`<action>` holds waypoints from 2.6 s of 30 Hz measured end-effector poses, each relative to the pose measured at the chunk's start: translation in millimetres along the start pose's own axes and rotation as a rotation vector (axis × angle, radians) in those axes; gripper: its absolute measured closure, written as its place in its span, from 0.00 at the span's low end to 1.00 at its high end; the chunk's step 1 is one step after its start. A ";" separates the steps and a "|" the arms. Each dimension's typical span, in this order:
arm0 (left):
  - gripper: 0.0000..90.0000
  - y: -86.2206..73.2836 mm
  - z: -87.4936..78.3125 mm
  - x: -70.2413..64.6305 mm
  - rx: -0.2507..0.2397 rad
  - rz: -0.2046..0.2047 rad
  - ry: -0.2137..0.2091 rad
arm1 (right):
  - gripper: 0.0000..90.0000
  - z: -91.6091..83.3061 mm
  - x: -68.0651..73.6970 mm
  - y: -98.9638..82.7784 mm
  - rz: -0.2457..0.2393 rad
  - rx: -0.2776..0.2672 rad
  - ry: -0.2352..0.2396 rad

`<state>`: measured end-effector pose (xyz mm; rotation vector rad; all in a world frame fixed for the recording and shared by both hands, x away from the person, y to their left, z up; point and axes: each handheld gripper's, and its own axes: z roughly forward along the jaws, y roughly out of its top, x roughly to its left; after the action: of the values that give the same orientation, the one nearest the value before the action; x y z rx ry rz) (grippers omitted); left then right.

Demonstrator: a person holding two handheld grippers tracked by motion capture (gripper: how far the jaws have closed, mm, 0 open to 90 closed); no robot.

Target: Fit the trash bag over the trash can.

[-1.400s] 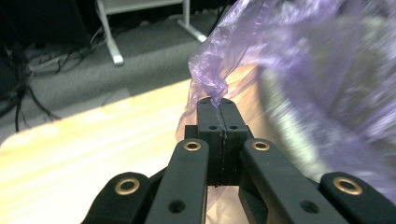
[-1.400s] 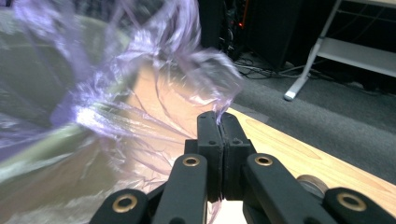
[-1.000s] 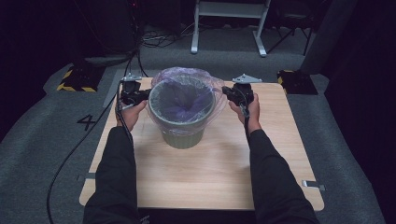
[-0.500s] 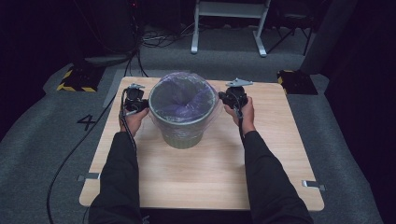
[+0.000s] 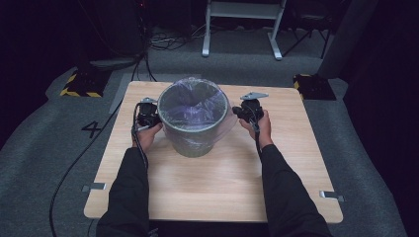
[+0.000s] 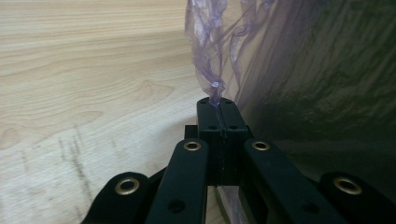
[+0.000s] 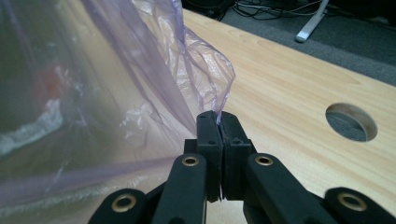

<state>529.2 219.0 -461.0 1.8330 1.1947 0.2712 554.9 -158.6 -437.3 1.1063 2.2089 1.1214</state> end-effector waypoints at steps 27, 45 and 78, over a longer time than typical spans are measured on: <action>0.86 -17.0 18.3 -17.6 0.020 0.039 -0.019 | 0.98 -9.6 -28.9 -42.5 0.055 0.032 0.001; 0.23 -18.2 -7.8 -8.6 -0.121 -0.048 0.034 | 0.96 -11.5 -33.3 -52.3 0.060 0.042 -0.005; 0.99 -37.6 -20.3 -43.2 0.057 0.332 0.018 | 1.00 -12.2 -20.4 -70.1 -0.055 0.088 0.140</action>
<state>471.8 199.9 -466.8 2.0804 0.9136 0.4446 526.5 -205.8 -486.8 1.0242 2.4021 1.1186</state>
